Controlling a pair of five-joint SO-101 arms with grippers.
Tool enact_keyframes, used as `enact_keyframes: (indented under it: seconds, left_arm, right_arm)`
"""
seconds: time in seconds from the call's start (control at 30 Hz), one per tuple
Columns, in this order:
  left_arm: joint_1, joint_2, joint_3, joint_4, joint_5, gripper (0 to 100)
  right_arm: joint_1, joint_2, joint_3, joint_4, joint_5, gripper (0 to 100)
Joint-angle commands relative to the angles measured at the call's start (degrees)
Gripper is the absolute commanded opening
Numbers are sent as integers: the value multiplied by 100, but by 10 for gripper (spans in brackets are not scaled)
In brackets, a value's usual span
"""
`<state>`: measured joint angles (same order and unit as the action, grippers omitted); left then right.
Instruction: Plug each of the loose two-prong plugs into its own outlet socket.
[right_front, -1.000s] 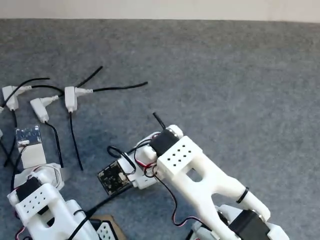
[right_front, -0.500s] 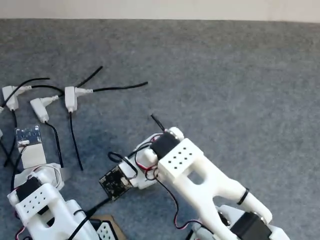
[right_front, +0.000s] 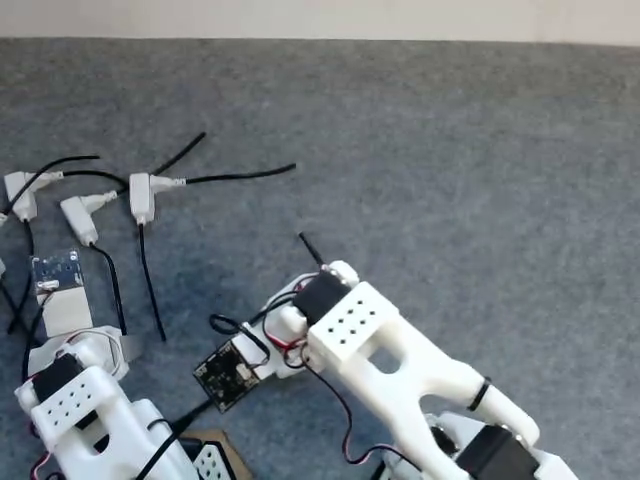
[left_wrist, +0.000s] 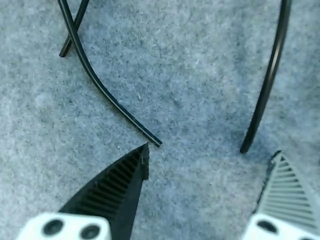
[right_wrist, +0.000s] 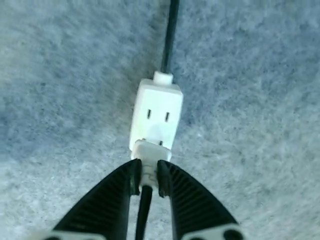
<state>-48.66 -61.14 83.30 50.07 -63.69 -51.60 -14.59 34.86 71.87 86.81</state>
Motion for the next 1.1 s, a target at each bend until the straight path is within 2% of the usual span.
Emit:
enact_keyframes:
  seconds: [0.0, 0.33, 0.6, 0.67, 0.83, 0.9, 1.0, 1.07]
  left_arm:
    - [-48, -40, -13, 18, -79, 361]
    - [-48, -40, -13, 18, -79, 361]
    - [-13, -75, -13, 18, -53, 361]
    - [-13, -75, -22, 18, -44, 361]
    - [-4, -40, -13, 26, -44, 361]
    - [4, -40, -40, 149, -44, 361]
    - [251, -84, -127, 501, -18, 361]
    - [523, -84, -338, 774, 246, 363]
  right_arm:
    - [-31, 532, 92, -40, 44, 6]
    - [295, 708, 127, -523, -62, 6]
    - [611, 514, -620, -470, -1424, 13]
    - [690, 418, -989, -462, -1776, 58]
    - [840, 233, -1947, 92, -2418, 302]
    - [963, 180, -2466, 330, -2796, 371]
    - [1349, 84, -3459, 514, -3657, 393]
    - [1815, -22, -4189, 549, -4431, 393]
